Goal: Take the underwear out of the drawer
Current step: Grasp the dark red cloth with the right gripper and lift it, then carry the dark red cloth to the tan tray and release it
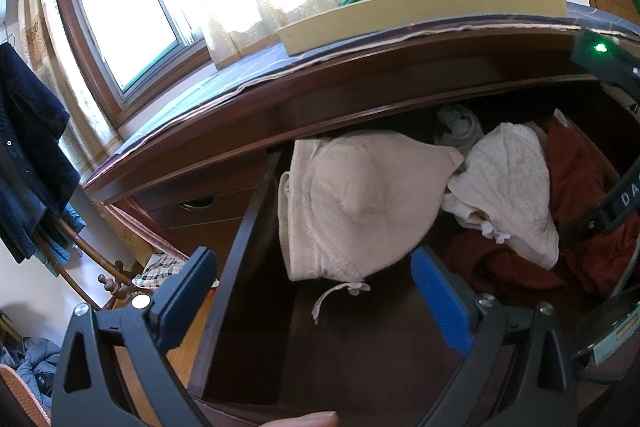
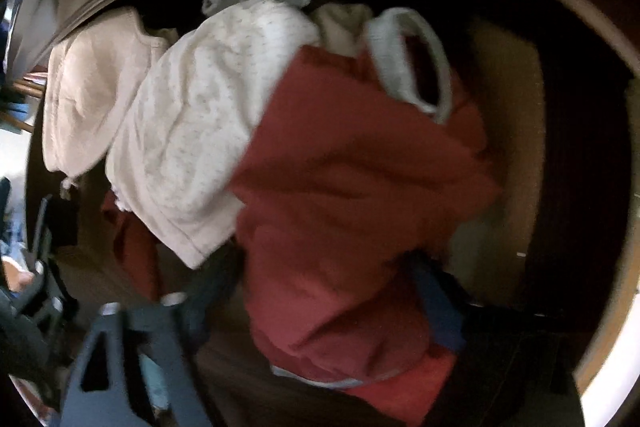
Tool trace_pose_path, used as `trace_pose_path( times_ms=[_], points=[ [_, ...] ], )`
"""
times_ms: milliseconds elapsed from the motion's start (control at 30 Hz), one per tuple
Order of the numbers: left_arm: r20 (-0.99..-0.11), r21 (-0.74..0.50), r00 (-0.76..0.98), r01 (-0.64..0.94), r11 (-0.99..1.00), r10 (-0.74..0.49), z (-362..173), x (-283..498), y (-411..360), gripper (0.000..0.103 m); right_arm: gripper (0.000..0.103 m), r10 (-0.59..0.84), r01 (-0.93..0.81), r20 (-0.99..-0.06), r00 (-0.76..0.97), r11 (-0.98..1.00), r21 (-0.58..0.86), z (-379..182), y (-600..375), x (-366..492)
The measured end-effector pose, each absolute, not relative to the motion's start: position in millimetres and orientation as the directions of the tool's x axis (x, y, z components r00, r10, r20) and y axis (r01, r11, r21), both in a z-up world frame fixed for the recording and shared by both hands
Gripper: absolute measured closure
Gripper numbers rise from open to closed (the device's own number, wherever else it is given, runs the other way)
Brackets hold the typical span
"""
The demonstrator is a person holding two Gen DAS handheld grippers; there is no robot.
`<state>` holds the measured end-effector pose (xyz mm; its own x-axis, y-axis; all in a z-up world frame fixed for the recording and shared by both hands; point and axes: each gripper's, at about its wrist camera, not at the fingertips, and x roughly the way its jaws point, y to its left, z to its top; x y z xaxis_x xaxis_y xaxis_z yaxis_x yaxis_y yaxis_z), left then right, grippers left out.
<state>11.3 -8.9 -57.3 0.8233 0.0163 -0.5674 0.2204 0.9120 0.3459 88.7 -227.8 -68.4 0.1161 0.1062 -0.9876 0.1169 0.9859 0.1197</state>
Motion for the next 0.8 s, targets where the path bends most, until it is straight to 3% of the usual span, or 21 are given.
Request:
trace_pose_path(
  times_ms=[100, 267, 500, 800],
  points=[
    [-0.567, 0.346, 0.823, 0.221, 0.912, 0.016, -57, 11, -9, 0.004, 0.061, 0.125, 0.141, -0.98, 0.152, 0.979, 0.147, -59, -240, 74],
    [-0.568, 0.346, 0.823, 0.221, 0.912, 0.016, -57, 11, -8, 0.004, 0.077, 0.174, 0.179, -0.941, 0.291, 0.956, 0.232, -37, -264, 40],
    [-0.569, 0.346, 0.822, 0.22, 0.912, 0.017, -57, 11, -9, 0.004, 0.079, 0.161, 0.13, -0.832, 0.531, 0.955, 0.268, 31, -259, -13],
    [-0.567, 0.346, 0.823, 0.22, 0.912, 0.017, -57, 11, -8, 0.004, 0.079, 0.198, 0.006, -0.715, 0.67, 0.962, 0.273, 100, -240, -26]
  ],
)
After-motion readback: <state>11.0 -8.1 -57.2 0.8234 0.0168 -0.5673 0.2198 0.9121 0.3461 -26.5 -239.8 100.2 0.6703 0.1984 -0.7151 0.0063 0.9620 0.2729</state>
